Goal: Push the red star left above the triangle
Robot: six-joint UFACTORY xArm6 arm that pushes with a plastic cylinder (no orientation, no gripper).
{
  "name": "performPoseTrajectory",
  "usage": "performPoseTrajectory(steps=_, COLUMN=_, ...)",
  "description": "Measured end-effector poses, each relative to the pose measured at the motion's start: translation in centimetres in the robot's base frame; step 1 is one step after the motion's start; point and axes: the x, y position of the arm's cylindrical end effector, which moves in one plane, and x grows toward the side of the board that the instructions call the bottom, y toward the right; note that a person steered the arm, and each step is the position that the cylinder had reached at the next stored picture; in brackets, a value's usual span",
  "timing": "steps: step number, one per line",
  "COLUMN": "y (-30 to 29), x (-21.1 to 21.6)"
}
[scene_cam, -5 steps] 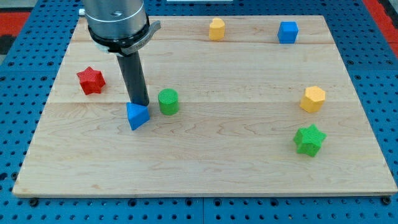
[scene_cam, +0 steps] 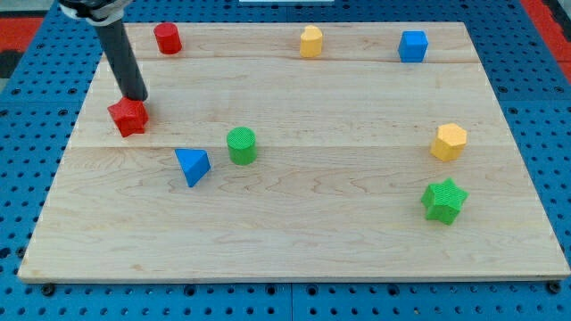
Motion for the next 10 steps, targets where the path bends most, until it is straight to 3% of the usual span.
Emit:
performPoseTrajectory(steps=7, y=1.8, x=-0.9)
performPoseTrajectory(steps=8, y=5.1, x=0.2)
performPoseTrajectory(steps=10, y=4.1, x=5.4)
